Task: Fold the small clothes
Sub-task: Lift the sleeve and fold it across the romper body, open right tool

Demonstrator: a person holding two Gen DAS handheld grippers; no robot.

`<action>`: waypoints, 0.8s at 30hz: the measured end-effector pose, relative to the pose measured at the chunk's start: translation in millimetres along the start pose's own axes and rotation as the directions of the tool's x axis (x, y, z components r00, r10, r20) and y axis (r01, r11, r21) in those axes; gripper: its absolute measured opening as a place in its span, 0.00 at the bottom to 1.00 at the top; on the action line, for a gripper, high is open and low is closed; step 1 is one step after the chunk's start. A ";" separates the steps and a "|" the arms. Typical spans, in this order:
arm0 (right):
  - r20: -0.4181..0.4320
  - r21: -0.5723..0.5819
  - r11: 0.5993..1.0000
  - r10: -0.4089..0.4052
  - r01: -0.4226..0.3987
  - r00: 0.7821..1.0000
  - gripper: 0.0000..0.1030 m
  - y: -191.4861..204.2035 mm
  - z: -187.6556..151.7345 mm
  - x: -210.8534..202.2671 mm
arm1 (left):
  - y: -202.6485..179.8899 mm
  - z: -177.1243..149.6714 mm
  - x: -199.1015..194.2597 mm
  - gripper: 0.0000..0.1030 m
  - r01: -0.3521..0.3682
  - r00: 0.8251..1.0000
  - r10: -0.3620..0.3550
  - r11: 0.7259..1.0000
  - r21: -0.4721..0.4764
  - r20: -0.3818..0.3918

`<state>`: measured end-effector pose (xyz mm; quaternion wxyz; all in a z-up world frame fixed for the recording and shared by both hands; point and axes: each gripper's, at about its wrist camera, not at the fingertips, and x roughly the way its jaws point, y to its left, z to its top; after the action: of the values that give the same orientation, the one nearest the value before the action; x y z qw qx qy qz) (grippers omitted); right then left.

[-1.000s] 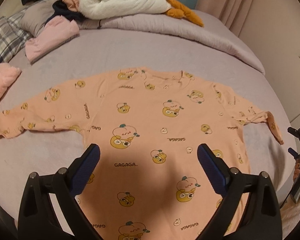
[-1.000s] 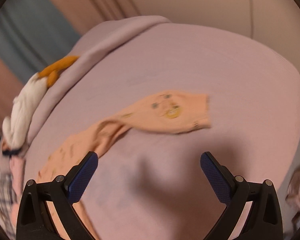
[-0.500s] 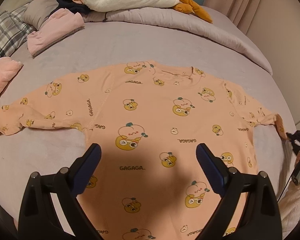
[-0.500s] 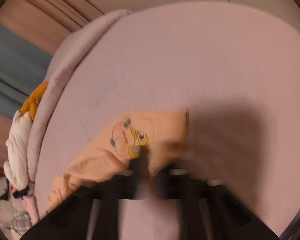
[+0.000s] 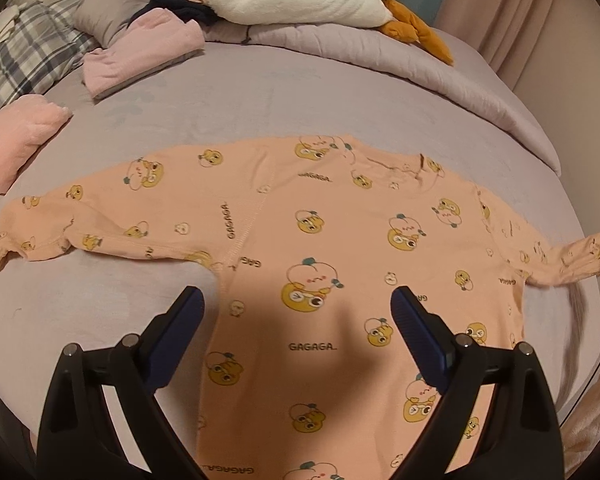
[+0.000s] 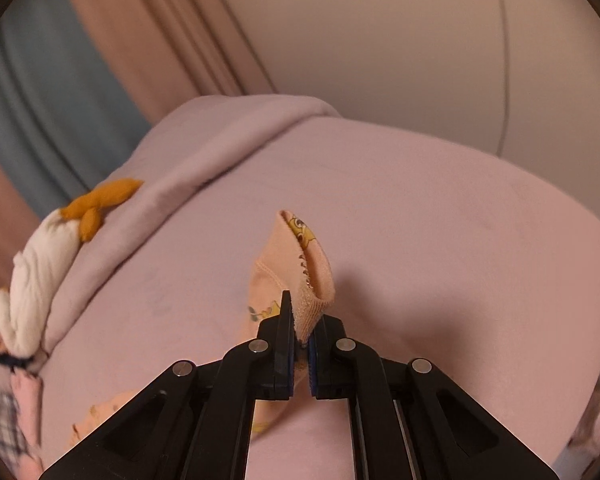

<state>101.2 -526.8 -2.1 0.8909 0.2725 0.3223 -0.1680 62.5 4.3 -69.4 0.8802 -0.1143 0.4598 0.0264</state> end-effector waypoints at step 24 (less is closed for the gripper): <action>-0.237 -0.500 0.746 0.371 -0.440 0.898 0.06 248.5 -102.0 -50.8 | 56.2 -4.3 -35.9 0.91 -0.025 0.997 0.031 0.996 -0.086 0.065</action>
<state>132.6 -262.4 59.8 0.9243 0.0830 0.3432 0.1447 29.8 60.1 -52.5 0.8890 -0.1442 0.4302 0.0622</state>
